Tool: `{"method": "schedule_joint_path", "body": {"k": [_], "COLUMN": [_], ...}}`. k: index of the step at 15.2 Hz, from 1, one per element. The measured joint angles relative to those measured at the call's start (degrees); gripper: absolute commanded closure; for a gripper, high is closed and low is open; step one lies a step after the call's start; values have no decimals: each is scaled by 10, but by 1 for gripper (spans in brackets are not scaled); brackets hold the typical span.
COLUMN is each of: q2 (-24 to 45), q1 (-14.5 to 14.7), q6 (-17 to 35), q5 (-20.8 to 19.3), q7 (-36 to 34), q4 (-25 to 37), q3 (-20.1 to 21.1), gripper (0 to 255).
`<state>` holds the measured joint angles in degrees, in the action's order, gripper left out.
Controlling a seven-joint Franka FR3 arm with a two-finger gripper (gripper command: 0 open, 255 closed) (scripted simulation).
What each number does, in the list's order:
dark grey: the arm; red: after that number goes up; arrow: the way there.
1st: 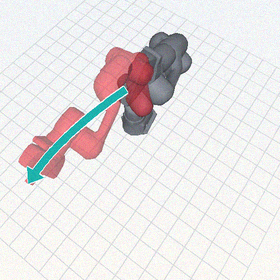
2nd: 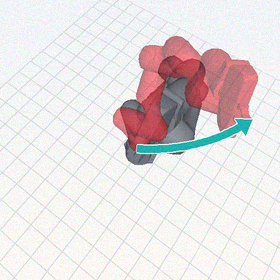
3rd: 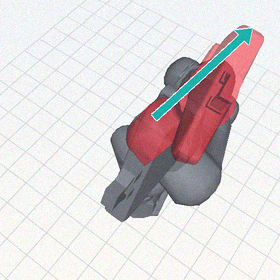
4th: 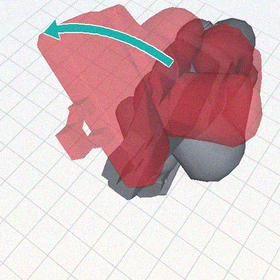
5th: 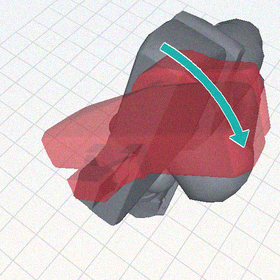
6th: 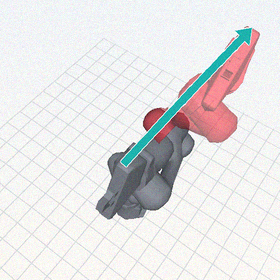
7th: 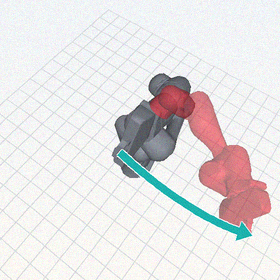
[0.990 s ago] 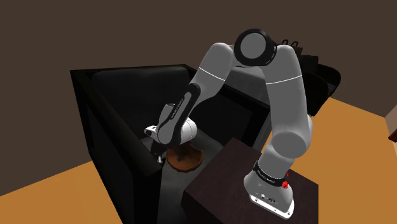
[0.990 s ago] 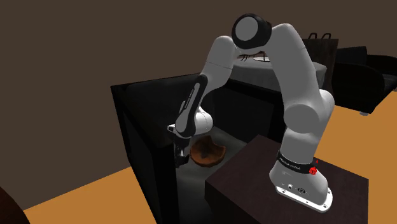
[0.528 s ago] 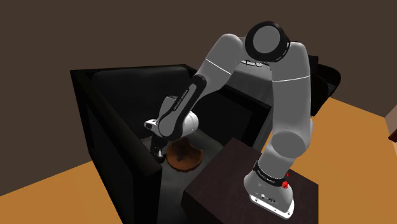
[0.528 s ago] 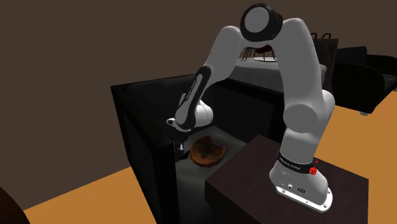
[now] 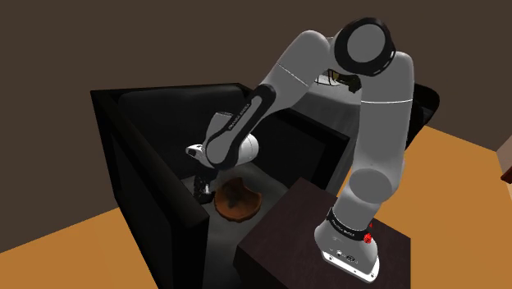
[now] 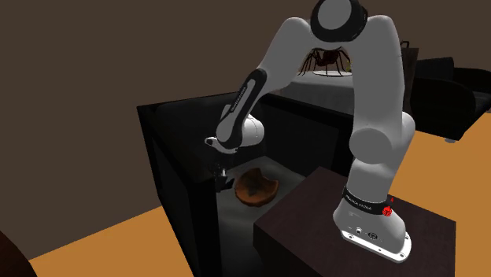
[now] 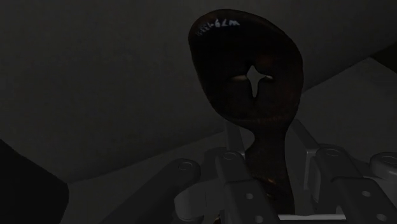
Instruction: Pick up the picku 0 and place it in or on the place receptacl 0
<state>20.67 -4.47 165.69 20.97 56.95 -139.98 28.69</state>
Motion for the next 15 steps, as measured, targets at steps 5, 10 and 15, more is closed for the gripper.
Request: {"method": "schedule_joint_path", "body": {"k": [5,10,15], "q2": [-45,-90,-132], "q1": [-11,-20,-27], "q6": [-37,-78,-121], "q5": [12,25,37], "q7": [-2,-3,-3], "q4": [-6,-8,-6], "q3": [13,23,28], "gripper": [255,255,255]}}
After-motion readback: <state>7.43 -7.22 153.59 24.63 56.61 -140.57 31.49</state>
